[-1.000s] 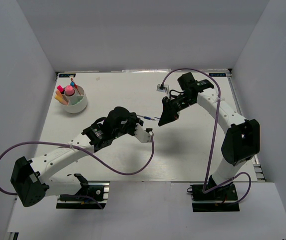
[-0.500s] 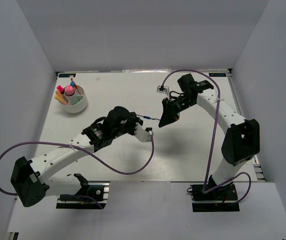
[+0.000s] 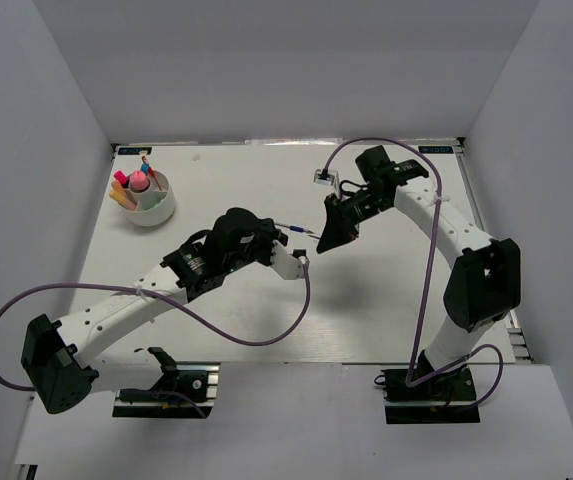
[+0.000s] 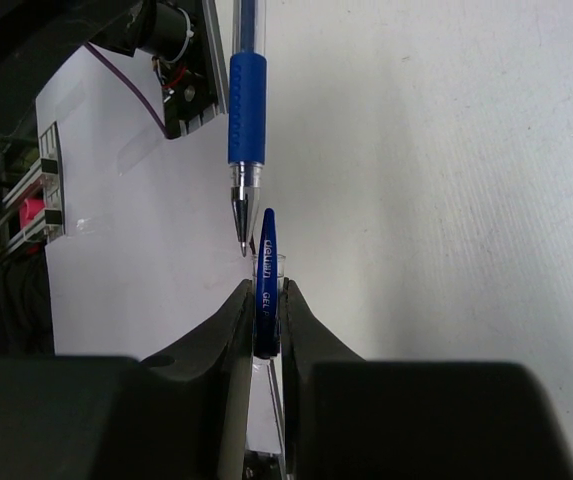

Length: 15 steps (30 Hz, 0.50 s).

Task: Sort the stationery into containers
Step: Cap the pen

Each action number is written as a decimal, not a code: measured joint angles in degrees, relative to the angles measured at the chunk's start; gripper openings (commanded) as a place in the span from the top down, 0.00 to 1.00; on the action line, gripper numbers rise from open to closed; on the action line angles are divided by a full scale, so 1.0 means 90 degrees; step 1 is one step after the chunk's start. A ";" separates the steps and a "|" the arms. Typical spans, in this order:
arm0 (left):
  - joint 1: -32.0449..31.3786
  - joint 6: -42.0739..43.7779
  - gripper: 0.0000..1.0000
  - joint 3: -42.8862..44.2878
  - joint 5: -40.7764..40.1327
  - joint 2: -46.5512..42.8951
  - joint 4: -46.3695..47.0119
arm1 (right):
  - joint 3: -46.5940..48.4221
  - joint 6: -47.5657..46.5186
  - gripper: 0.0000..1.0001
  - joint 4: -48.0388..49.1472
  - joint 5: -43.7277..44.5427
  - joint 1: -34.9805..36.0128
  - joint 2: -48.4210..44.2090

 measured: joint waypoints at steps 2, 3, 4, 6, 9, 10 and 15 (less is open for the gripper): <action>0.0000 -0.0019 1.00 0.0000 -0.0002 0.0002 -0.0019 | 0.0005 0.0002 1.00 0.0000 -0.0017 0.0000 0.0000; 0.0000 -0.0032 1.00 0.0000 0.0000 0.0002 -0.0027 | 0.0005 0.0005 1.00 0.0000 -0.0015 -0.0002 0.0000; 0.0000 -0.0039 1.00 0.0000 -0.0002 0.0002 -0.0039 | 0.0005 0.0012 1.00 0.0000 -0.0015 -0.0005 0.0000; 0.0000 -0.0056 1.00 0.0000 0.0002 0.0002 -0.0051 | -0.0005 0.0068 1.00 0.0012 -0.0017 -0.0017 -0.0002; 0.0000 -0.0107 1.00 0.0000 0.0022 0.0002 -0.0061 | -0.0066 0.0204 1.00 0.0046 -0.0063 -0.0117 -0.0002; 0.0002 -0.0112 1.00 0.0000 0.0024 0.0002 -0.0073 | -0.0073 0.0236 1.00 0.0053 -0.0083 -0.0177 -0.0002; 0.0010 -0.0148 1.00 0.0000 0.0029 0.0000 -0.0126 | -0.0073 0.0318 1.00 0.0056 -0.0197 -0.0389 -0.0002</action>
